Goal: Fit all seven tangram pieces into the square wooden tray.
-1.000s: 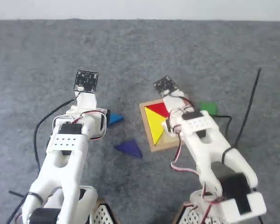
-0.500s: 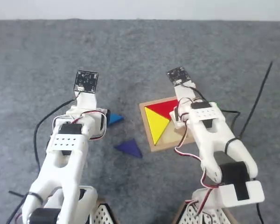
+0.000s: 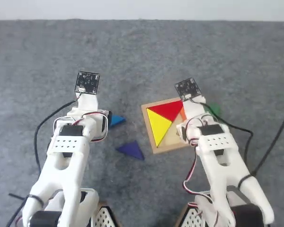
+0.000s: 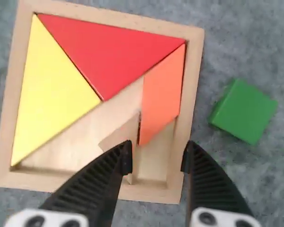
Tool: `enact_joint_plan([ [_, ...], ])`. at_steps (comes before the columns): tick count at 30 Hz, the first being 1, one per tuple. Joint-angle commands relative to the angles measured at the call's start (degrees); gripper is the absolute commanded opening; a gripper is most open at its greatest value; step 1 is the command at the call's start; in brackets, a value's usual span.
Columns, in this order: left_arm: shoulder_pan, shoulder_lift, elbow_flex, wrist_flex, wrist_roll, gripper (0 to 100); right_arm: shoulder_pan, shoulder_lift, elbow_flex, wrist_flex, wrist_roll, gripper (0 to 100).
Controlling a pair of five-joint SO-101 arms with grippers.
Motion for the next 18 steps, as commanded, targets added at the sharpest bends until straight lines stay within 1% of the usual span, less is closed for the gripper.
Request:
enact_joint_plan([
  [1,0.35,-2.11,-0.48,-1.14,-0.44,19,-0.4,0.13,-1.05,-0.66,0.0,19.7],
  [9,0.35,-2.11,-0.48,-1.14,-0.44,19,-0.4,13.85,-9.41,1.54,0.0,19.7],
  [18,0.35,-2.11,-0.48,-1.14,-0.44,19,0.04,26.15,-23.3,1.63,-0.09,19.6],
])
